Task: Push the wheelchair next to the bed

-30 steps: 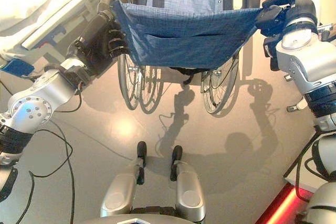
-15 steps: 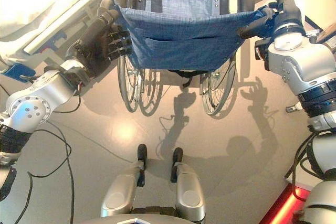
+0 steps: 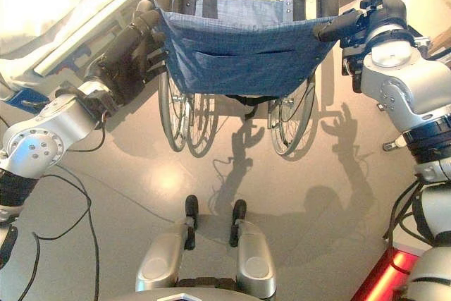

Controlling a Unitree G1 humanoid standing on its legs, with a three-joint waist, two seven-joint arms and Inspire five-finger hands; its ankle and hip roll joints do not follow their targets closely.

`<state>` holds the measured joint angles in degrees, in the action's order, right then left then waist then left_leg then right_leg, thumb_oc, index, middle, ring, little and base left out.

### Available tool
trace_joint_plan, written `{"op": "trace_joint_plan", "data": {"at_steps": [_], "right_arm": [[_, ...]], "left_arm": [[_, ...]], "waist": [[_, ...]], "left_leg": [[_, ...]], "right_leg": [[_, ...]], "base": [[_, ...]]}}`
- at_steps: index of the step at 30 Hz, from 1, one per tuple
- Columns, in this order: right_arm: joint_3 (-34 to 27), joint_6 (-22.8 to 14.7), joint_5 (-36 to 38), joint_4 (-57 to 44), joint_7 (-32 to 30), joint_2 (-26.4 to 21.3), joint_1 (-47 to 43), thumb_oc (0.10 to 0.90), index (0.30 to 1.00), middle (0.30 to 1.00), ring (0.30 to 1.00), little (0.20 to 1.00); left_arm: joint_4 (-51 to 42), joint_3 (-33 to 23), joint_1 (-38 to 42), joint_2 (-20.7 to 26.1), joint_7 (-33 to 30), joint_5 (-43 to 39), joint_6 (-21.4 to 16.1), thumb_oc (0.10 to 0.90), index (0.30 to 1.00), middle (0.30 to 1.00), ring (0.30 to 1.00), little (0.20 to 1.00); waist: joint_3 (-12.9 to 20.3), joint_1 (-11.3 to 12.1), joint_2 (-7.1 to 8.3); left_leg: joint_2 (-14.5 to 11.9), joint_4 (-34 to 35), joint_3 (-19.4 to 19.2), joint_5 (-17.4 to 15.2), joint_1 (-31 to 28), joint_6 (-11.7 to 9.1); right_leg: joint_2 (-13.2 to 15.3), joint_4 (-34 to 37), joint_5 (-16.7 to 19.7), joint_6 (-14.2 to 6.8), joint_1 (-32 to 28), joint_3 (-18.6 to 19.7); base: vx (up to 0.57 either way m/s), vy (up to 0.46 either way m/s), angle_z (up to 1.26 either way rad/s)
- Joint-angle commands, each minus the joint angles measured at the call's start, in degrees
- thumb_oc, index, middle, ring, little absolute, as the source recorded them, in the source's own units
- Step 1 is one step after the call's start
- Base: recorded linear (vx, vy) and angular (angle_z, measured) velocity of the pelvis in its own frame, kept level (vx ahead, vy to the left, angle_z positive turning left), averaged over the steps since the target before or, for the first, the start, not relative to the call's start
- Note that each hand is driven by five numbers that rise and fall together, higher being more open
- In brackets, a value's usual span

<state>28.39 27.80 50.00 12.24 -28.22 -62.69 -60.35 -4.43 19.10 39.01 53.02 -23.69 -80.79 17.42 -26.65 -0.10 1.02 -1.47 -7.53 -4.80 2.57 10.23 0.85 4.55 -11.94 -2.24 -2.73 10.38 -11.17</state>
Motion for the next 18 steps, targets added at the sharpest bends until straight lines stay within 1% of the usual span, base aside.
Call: {"op": "trace_joint_plan", "data": {"at_steps": [1, 2, 4, 5, 7, 8, 9, 10, 13, 15, 16, 17, 18], "right_arm": [[-5.6, -10.1, 0.6, -7.3, -3.3, -1.9, -0.5, 0.800, 0.900, 0.900, 0.900, 0.900], [-7.8, -9.9, 1.0, -8.1, -3.5, -3.9, 1.5, 0.800, 0.900, 0.900, 0.900, 0.900], [-9.6, -9.9, 1.2, -8.6, -3.2, -5.1, 3.3, 0.800, 0.900, 0.900, 0.900, 0.900], [-12.9, -9.3, 1.4, -9.9, -3.4, -6.9, 6.4, 0.800, 0.900, 0.900, 0.900, 0.900], [-15.8, -9.3, 0.8, -11.0, -3.6, -7.9, 9.6, 0.800, 0.900, 0.900, 0.900, 0.900], [-16.6, -9.2, 0.7, -11.3, -3.7, -8.1, 10.5, 0.800, 0.900, 0.900, 0.900, 0.900], [-19.3, -9.4, 0.5, -12.4, -3.8, -8.5, 13.8, 0.800, 0.900, 0.900, 0.900, 0.900], [-19.9, -9.3, 0.5, -12.7, -3.9, -8.5, 14.6, 0.800, 0.900, 0.900, 0.900, 0.900], [-26.7, -9.1, 0.7, -16.3, -5.0, -9.1, 22.6, 0.800, 0.900, 0.900, 0.900, 0.900], [-29.4, -8.8, 1.2, -17.4, -5.1, -9.2, 25.4, 0.800, 0.900, 0.900, 0.900, 0.900], [-31.2, -8.9, 1.2, -18.2, -5.1, -9.1, 27.5, 0.800, 0.900, 0.900, 0.900, 0.900], [-35.1, -9.1, 2.0, -20.1, -5.2, -8.5, 32.1, 0.800, 0.900, 0.900, 0.900, 0.900], [-36.6, -9.4, 1.9, -20.8, -5.3, -8.0, 34.0, 0.800, 0.900, 0.900, 0.900, 0.900]], "left_arm": [[-5.1, -15.3, 1.4, 7.6, 0.9, 2.2, -10.7, 0.800, 0.900, 0.900, 0.900, 0.900], [-5.4, -17.4, -0.6, 8.2, 1.1, 2.2, -10.2, 0.800, 0.900, 0.900, 0.900, 0.900], [-5.4, -19.1, -2.2, 8.6, 1.5, 2.2, -9.6, 0.800, 0.900, 0.900, 0.900, 0.900], [-5.7, -21.7, -4.8, 9.4, 2.0, 1.8, -9.0, 0.800, 0.900, 0.900, 0.900, 0.900], [-5.9, -24.2, -7.1, 9.9, 2.6, 1.8, -8.8, 0.800, 0.900, 0.900, 0.900, 0.900], [-6.0, -24.8, -7.7, 10.0, 2.7, 1.7, -8.7, 0.800, 0.900, 0.900, 0.900, 0.900], [-6.1, -26.7, -9.8, 10.1, 3.2, 1.1, -8.4, 0.800, 0.900, 0.900, 0.900, 0.900], [-6.2, -27.0, -10.2, 10.2, 3.3, 1.0, -8.3, 0.800, 0.900, 0.900, 0.900, 0.900], [-7.1, -31.3, -15.9, 9.9, 4.4, -0.3, -7.2, 0.800, 0.900, 0.900, 0.900, 0.900], [-7.4, -32.7, -17.9, 9.6, 4.8, -0.3, -6.7, 0.800, 0.900, 0.900, 0.900, 0.900], [-7.8, -33.7, -19.2, 9.3, 5.1, -0.2, -6.5, 0.800, 0.900, 0.900, 0.900, 0.900], [-8.6, -35.9, -22.5, 8.3, 5.9, -0.1, -6.3, 0.800, 0.900, 0.900, 0.900, 0.900], [-8.9, -36.8, -23.8, 7.8, 6.4, 0.1, -6.4, 0.800, 0.900, 0.900, 0.900, 0.900]], "waist": [[7.6, 2.6, 3.14], [8.2, 2.4, 3.25], [8.7, 2.3, 3.27], [9.3, 2.1, 3.34], [9.5, 1.9, 3.36], [9.6, 1.9, 3.38], [9.7, 1.7, 3.41], [9.8, 1.7, 3.44], [10.0, 1.3, 3.51], [10.1, 1.1, 3.52], [10.2, 1.0, 3.52], [10.3, 0.8, 3.47], [10.3, 0.7, 3.39]], "left_leg": [[1.4, -0.3, -1.2, -3.0, -2.1, -0.3], [1.2, 0.5, -1.3, -2.8, -2.6, -0.6], [1.2, 0.9, -1.4, -2.8, -2.9, -0.7], [0.9, 1.5, -1.6, -2.6, -3.1, -0.9], [0.7, 1.6, -1.7, -2.5, -3.0, -1.1], [0.6, 1.6, -1.8, -2.5, -2.9, -1.1], [0.4, 1.7, -1.8, -2.4, -2.8, -1.3], [0.3, 1.7, -1.8, -2.4, -2.8, -1.4], [0.0, 2.0, -2.1, -2.1, -2.8, -1.6], [-0.1, 2.0, -2.3, -2.1, -2.7, -1.7], [-0.2, 2.0, -2.3, -2.1, -2.7, -1.7], [-0.3, 2.1, -2.5, -2.0, -2.6, -1.8], [-0.3, 2.2, -2.5, -1.9, -2.6, -1.9]], "right_leg": [[2.5, 4.5, 5.9, -3.7, -0.6, 2.2], [2.3, 5.3, 5.8, -3.6, -1.3, 2.2], [2.2, 5.7, 5.7, -3.6, -1.6, 2.1], [1.9, 6.4, 5.6, -3.5, -2.1, 2.0], [1.7, 6.7, 5.4, -3.3, -2.2, 2.0], [1.6, 6.7, 5.3, -3.2, -2.2, 2.1], [1.4, 6.9, 5.3, -3.1, -2.3, 2.1], [1.4, 7.0, 5.3, -3.1, -2.3, 2.1], [1.0, 7.4, 5.1, -2.9, -2.6, 2.2], [0.9, 7.4, 5.0, -2.8, -2.6, 2.3], [0.8, 7.5, 5.0, -2.8, -2.6, 2.3], [0.7, 7.6, 4.8, -2.7, -2.7, 2.3], [0.7, 7.6, 4.8, -2.7, -2.7, 2.3]], "base": [[0.00, -0.102, -0.05], [0.01, -0.092, -0.01], [-0.01, -0.059, 0.04], [-0.03, -0.054, 0.02], [-0.04, -0.041, 0.00], [-0.05, -0.039, -0.01], [-0.04, -0.029, -0.01], [-0.04, -0.029, -0.01], [-0.04, -0.016, -0.03], [-0.04, 0.000, -0.04], [-0.05, 0.013, -0.02], [-0.05, 0.019, 0.00], [-0.05, 0.027, 0.03]]}}
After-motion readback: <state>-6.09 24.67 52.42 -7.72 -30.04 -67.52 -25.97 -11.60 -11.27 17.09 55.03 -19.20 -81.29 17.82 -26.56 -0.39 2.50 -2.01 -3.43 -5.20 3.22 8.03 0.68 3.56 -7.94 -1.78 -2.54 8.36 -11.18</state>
